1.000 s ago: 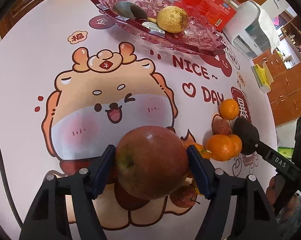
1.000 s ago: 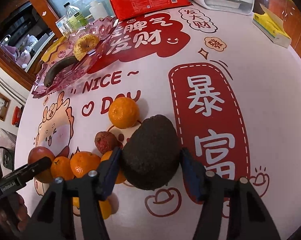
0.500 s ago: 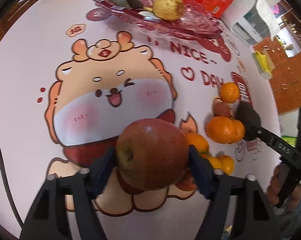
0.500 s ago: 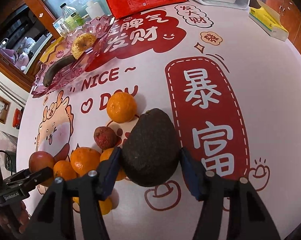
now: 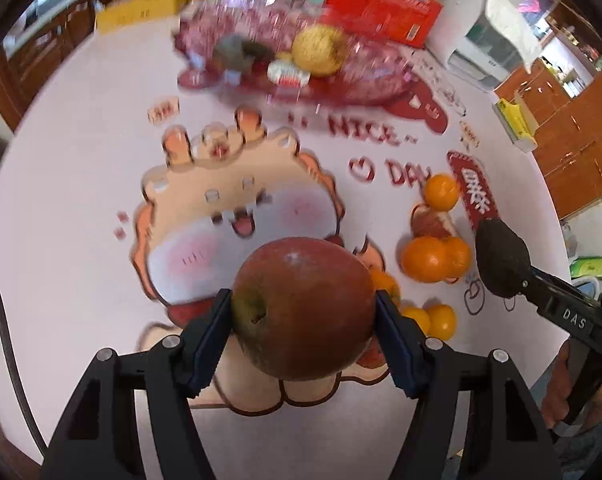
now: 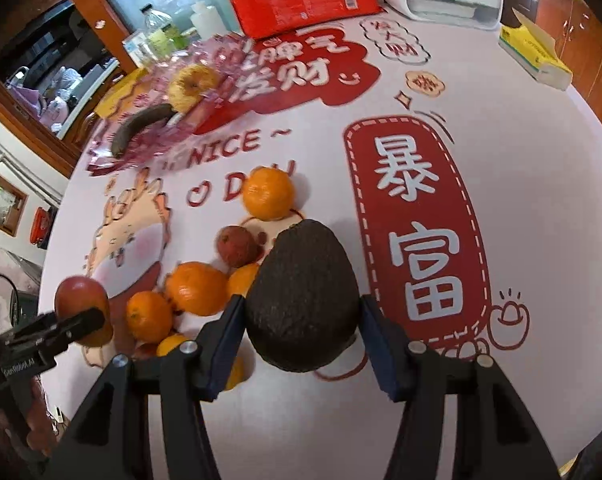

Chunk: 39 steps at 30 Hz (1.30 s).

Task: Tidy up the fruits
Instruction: 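Lift and carry the apple and avocado with both tools to the bowl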

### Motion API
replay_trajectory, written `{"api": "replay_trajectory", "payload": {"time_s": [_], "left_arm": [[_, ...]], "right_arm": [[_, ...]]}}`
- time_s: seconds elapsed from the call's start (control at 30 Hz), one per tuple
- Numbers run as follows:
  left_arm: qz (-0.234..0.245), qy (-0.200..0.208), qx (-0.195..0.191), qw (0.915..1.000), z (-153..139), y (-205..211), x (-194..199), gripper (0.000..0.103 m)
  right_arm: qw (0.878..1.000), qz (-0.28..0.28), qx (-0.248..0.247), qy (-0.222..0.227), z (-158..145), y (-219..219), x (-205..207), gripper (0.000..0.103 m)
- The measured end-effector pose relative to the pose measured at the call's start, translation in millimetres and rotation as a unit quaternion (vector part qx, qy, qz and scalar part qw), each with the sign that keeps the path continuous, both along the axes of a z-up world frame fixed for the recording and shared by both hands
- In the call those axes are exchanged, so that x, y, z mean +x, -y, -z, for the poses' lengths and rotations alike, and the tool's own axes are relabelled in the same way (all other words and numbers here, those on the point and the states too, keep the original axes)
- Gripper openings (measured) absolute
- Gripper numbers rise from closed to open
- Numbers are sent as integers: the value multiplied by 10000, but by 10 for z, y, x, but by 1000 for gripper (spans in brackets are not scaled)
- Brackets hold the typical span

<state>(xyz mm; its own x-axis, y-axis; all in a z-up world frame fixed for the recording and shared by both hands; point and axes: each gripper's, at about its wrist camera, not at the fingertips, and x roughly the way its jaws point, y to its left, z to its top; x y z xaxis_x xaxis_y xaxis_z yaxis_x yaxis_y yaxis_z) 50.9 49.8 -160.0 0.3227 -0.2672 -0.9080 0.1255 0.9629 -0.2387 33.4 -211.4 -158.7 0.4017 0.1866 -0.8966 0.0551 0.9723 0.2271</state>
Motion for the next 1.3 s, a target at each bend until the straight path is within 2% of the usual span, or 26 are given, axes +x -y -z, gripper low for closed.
{"api": "replay_trajectory", "payload": {"time_s": [0.23,0.5,0.63,0.83,0.93,1.03,1.17,1.3], "left_arm": [[96,808,30,9967,-828,-116,38,67],[78,1830,348,9825,-1801,-258,184,67],[16,2149,438,9756,-2141,-321,292,68],[-51,2542,693,9647,-2550,-321,546,68],[-82,2605,808,9621,-2627,-302,708,68],[-99,2525,847,9638,-2598,-267,942,68],[-88,2327,988,9675,-2365,-166,1285,68],[-22,2001,1108,9735,-1988,-67,1604,68]], "right_arm": [[9970,-331,27,693,-663,-217,-95,57],[9815,-823,-151,1724,-1635,-447,-7,57],[9719,-1022,-222,2107,-2018,-555,118,57],[9599,-1126,-411,2533,-2437,-685,450,57],[9577,-1146,-456,2602,-2544,-742,678,57],[9571,-1161,-524,2604,-2548,-817,888,57],[9603,-1194,-553,2459,-2368,-911,1195,57],[9664,-1280,-607,2145,-2012,-1014,1506,57]]}}
